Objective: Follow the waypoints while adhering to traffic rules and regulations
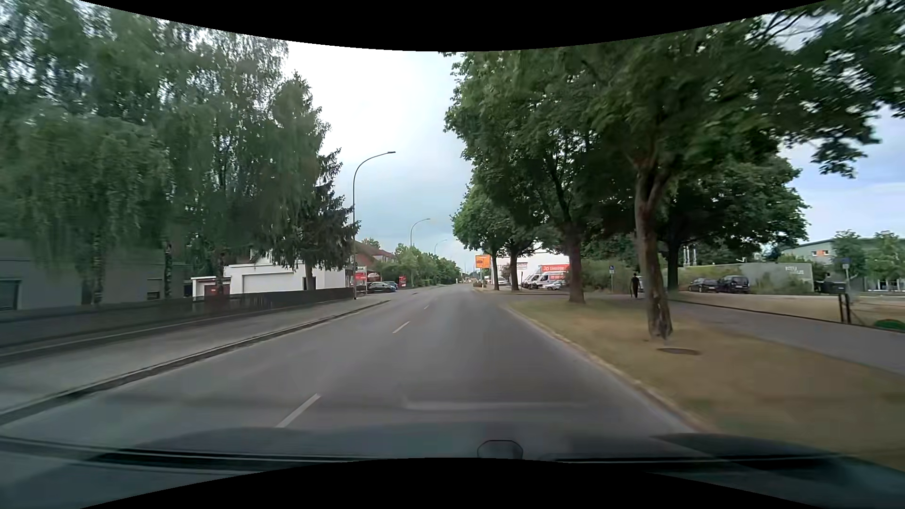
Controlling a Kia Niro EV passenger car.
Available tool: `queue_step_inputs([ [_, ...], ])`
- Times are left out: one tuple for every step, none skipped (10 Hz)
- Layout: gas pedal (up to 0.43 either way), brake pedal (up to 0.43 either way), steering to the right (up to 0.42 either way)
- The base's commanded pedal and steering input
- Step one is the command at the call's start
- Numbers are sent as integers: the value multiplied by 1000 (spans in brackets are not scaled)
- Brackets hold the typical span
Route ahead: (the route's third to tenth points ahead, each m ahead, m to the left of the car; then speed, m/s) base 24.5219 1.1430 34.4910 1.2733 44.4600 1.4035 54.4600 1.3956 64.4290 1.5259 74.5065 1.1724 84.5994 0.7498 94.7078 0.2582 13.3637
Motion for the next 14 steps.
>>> queue_step_inputs([
  [130,0,-10],
  [130,0,-10],
  [130,0,-10],
  [130,0,-10],
  [130,0,-7],
  [130,0,-4],
  [130,0,-3],
  [130,0,-3],
  [130,0,-3],
  [138,0,-2],
  [138,0,-1],
  [138,0,-1],
  [150,0,-1],
  [150,0,-1],
])
